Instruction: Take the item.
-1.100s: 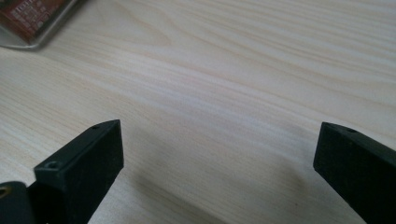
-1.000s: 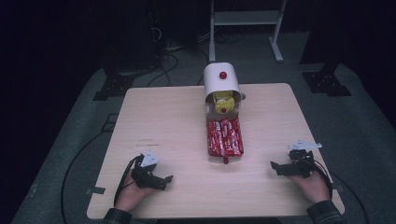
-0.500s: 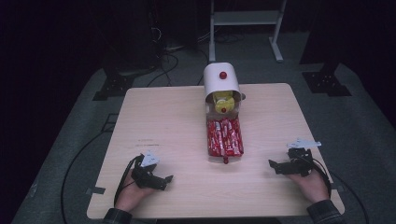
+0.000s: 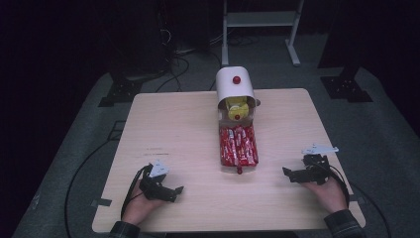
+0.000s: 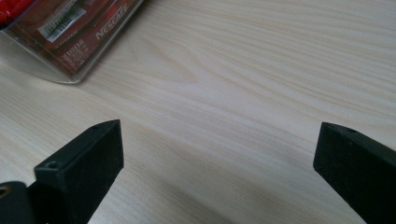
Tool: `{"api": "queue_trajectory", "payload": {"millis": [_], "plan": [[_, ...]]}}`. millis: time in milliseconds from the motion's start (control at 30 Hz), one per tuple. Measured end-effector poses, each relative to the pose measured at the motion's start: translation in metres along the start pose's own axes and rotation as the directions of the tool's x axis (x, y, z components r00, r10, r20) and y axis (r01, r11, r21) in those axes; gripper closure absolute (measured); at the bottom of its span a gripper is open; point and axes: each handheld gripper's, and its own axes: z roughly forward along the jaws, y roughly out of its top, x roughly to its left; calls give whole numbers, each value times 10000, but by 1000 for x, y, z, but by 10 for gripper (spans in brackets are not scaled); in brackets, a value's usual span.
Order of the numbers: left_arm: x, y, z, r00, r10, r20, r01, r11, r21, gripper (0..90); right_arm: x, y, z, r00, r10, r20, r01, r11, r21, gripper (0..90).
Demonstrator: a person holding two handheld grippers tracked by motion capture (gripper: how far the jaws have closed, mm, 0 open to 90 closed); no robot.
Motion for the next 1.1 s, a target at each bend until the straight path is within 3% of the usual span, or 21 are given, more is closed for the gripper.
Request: {"api": "queue_trajectory", "payload": {"millis": [1100], "plan": [[0,0,0,10000,12,5,-12,10000,36,0,2,25,-2,9998,-27,-209,21,9996,-270,8]]}}
